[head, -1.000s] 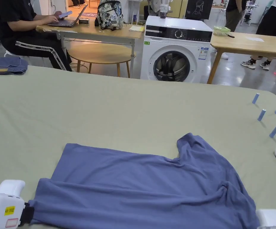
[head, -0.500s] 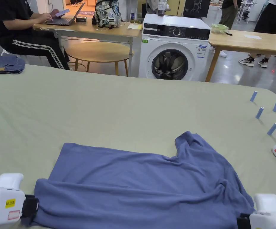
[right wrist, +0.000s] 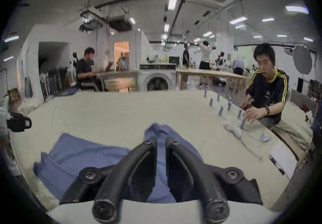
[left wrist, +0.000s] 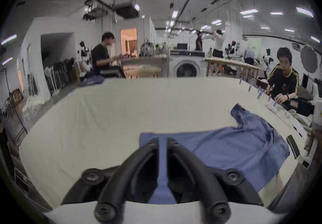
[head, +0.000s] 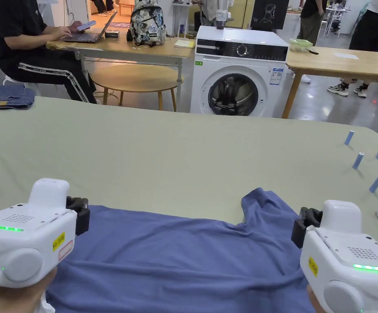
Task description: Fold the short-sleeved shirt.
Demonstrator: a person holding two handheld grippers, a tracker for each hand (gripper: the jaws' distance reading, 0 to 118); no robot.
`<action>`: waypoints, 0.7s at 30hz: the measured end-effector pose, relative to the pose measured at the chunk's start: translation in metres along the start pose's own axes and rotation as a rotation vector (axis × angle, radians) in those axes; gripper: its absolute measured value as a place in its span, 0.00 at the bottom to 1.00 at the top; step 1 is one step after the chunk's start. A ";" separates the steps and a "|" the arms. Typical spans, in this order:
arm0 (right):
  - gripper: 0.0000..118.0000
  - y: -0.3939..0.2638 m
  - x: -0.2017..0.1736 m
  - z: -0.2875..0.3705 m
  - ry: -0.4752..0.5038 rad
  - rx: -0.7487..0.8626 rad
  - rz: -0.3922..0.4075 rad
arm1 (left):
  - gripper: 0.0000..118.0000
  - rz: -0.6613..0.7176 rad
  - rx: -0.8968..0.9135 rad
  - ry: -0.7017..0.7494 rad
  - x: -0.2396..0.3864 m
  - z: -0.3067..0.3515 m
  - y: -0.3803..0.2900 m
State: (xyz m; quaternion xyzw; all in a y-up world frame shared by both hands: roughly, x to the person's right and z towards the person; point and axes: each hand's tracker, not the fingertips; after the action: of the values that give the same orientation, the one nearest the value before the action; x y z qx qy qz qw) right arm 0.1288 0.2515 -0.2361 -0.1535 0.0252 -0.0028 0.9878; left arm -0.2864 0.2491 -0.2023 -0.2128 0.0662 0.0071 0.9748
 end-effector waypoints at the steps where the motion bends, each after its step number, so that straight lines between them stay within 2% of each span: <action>1: 0.00 0.002 -0.004 0.000 0.010 0.006 -0.003 | 0.00 -0.011 0.021 0.013 0.004 0.001 0.002; 8: 0.00 0.005 -0.023 -0.015 0.029 0.028 0.014 | 0.00 0.002 0.009 0.006 0.006 -0.018 0.013; 12: 0.00 0.000 -0.025 -0.028 0.050 -0.014 0.023 | 0.00 0.067 -0.115 -0.007 -0.013 -0.053 0.019; 21: 0.00 -0.016 -0.014 -0.059 0.041 -0.120 0.041 | 0.00 0.187 -0.495 -0.096 -0.076 -0.181 0.030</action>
State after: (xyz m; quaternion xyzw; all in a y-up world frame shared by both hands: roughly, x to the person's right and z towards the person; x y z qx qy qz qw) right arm 0.1120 0.2185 -0.2864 -0.2116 0.0486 0.0158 0.9760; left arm -0.3861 0.2018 -0.3678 -0.4370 0.0356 0.1229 0.8903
